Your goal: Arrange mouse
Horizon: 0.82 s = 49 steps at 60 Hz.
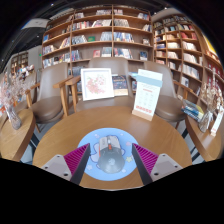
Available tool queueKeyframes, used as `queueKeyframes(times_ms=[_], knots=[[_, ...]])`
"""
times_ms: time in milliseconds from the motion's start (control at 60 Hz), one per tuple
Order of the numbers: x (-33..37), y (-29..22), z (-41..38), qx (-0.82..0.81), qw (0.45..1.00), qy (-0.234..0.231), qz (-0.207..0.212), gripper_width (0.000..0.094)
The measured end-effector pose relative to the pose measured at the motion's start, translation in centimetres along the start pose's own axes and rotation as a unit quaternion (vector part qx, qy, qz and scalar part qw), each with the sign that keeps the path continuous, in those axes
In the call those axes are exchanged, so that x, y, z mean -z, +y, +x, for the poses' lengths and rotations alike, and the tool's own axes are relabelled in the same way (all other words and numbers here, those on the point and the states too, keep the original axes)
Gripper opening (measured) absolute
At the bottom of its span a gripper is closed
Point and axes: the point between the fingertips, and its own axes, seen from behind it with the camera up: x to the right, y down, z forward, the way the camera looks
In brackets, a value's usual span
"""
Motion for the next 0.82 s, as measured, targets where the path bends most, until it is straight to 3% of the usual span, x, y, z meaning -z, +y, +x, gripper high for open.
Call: queueKeyframes(times_ms=[400, 617, 817], knots=[[21.8, 3.2, 2.3, 0.005, 0.999, 0.021, 0.038, 0.0848], [27.7, 6.4, 3.3, 0.01, 0.999, 0.023, 0.042, 0.085], [30.5, 6.3, 3.2, 0.008, 0.998, 0.011, 0.064, 0.0855]])
